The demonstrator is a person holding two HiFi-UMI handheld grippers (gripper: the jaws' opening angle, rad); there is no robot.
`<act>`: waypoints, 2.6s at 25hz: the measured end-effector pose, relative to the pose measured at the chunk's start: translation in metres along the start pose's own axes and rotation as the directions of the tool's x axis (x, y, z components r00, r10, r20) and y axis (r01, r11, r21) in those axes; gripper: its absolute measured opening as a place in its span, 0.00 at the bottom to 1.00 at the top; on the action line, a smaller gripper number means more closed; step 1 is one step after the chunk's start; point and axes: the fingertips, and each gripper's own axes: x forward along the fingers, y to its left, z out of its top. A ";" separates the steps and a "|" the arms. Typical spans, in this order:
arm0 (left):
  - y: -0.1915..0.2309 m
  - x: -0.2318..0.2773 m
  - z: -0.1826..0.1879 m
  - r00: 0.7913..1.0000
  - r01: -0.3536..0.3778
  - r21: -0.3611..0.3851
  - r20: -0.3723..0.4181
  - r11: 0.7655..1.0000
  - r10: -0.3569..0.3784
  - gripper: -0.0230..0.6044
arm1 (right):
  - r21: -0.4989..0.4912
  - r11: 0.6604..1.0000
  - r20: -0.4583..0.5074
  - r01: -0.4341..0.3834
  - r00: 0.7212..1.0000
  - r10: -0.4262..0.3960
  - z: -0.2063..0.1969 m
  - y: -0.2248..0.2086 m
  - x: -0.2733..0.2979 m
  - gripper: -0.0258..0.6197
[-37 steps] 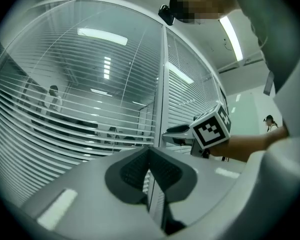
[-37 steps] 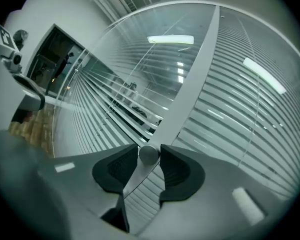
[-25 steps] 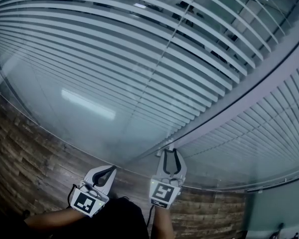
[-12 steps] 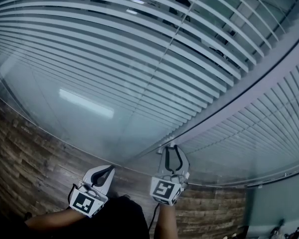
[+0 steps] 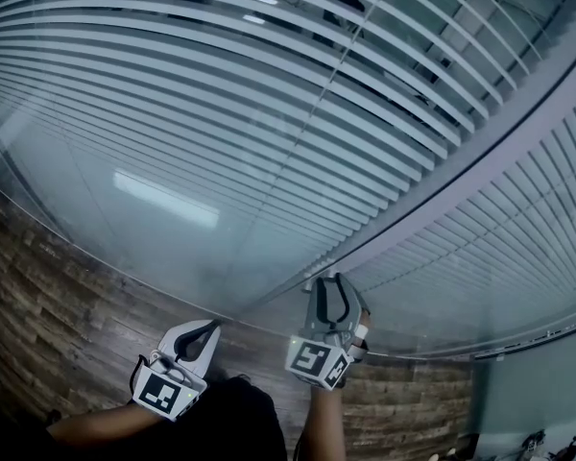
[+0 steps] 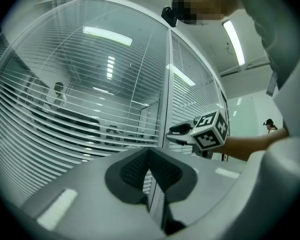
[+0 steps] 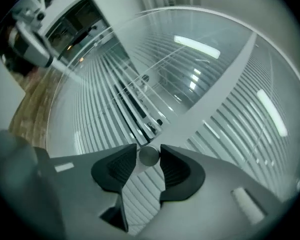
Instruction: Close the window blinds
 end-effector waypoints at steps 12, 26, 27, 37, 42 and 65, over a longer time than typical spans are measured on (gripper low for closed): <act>0.003 0.009 0.002 1.000 -0.007 0.000 -0.020 1.000 0.007 0.04 | 0.958 0.230 0.178 -0.171 0.984 -0.012 -0.025 -0.031 0.019 0.30; 0.002 0.013 0.002 1.000 -0.011 -0.023 -0.016 1.000 0.010 0.04 | 0.697 0.710 0.061 -0.105 0.994 0.087 -0.018 -0.028 0.025 0.24; 0.002 0.014 0.002 1.000 -0.011 -0.024 -0.017 1.000 0.011 0.04 | 0.663 0.742 0.050 -0.100 0.995 0.089 -0.018 -0.028 0.026 0.24; 0.008 0.012 -0.002 0.999 -0.023 -0.010 -0.033 1.000 0.022 0.04 | 0.249 0.966 -0.078 -0.063 0.993 0.085 -0.013 -0.019 0.033 0.24; 0.008 0.012 0.002 0.999 -0.024 -0.023 -0.027 0.999 0.023 0.04 | -0.028 0.999 -0.135 -0.043 0.990 0.038 -0.011 -0.015 0.034 0.24; 0.007 0.009 -0.008 0.998 -0.033 -0.008 -0.054 0.999 0.033 0.04 | 0.951 0.280 0.134 -0.134 0.991 0.018 -0.026 -0.029 0.027 0.24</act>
